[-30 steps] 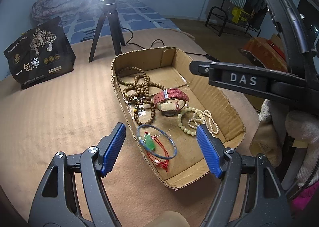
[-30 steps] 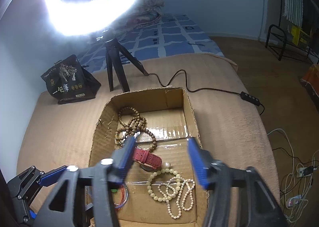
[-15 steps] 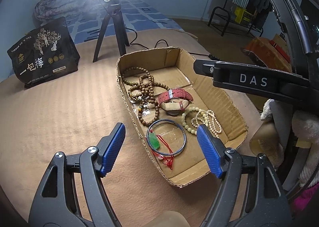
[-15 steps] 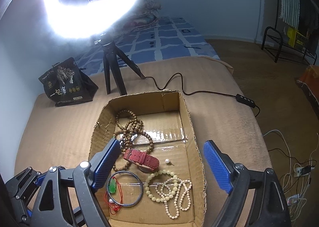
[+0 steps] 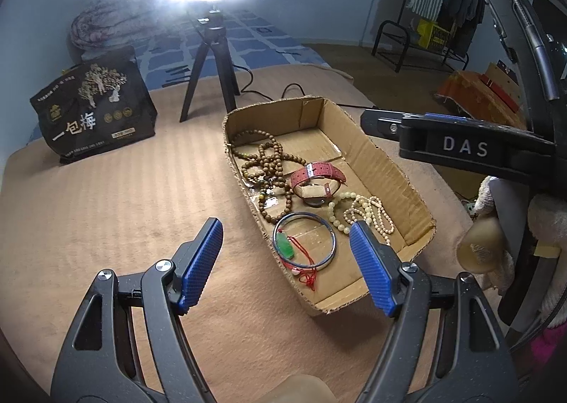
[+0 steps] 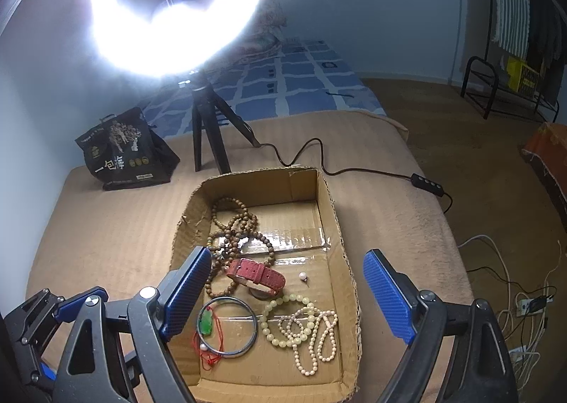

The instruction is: Organize jewelry

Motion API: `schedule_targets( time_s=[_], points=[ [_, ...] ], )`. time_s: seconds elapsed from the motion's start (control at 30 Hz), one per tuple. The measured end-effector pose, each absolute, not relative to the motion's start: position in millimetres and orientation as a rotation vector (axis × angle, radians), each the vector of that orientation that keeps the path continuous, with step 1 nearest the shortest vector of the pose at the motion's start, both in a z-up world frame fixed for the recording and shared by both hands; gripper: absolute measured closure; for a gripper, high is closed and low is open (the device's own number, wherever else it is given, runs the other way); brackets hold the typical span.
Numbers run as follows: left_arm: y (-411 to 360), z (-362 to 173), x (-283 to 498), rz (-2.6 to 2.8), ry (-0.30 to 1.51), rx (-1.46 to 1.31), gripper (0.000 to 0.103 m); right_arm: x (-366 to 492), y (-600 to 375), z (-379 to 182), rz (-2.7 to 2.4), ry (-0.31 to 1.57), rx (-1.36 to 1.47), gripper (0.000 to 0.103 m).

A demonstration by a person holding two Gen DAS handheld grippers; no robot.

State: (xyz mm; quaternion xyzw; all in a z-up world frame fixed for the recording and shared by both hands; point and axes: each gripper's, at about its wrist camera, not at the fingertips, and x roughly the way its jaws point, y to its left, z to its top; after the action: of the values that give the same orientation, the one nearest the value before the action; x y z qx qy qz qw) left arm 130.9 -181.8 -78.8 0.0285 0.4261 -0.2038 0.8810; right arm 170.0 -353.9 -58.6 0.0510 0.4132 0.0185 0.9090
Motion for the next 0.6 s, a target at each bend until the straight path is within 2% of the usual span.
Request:
schedule_targets(
  time_s=[0.47,0.6],
  points=[
    [-150,-44,93,-0.4,0.792,0.046,0.027,129,-340,-24,0.021,0.778,0.069,0.01],
    [-143,-36,83,-0.397,0.767,0.05,0.027,114,-333,-14,0.003,0.75,0.033,0.006]
  ],
)
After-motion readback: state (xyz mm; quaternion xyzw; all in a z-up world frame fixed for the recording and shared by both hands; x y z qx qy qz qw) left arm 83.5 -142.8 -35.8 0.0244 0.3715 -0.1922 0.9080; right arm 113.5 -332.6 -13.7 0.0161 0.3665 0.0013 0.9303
